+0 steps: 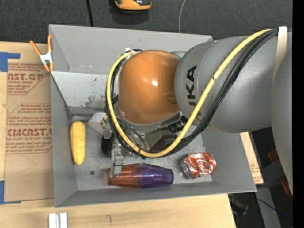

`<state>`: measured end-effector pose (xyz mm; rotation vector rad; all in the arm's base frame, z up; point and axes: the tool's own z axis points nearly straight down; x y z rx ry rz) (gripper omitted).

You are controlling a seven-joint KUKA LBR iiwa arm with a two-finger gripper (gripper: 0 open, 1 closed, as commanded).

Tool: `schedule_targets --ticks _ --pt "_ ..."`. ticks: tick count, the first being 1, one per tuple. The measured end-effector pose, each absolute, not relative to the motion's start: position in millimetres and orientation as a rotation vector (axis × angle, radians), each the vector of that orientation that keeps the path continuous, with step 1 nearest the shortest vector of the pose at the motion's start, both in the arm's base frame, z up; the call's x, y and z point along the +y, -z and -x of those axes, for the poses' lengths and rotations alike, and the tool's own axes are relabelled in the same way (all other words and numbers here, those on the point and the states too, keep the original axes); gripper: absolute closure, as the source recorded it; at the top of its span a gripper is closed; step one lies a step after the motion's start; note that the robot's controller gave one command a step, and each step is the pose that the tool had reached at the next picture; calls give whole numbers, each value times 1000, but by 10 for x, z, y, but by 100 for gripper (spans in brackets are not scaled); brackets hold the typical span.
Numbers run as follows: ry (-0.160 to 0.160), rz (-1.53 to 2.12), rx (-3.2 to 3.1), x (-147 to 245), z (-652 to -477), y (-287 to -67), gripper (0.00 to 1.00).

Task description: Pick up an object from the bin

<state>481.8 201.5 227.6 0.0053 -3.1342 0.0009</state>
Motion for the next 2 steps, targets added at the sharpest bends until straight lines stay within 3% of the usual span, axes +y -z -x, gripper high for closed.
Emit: schedule_targets --ticks 1,2 --pt "2 -2 -3142 2003 -4838 -2321 0" --pt "5 28 -3146 1656 -4918 -1938 0"
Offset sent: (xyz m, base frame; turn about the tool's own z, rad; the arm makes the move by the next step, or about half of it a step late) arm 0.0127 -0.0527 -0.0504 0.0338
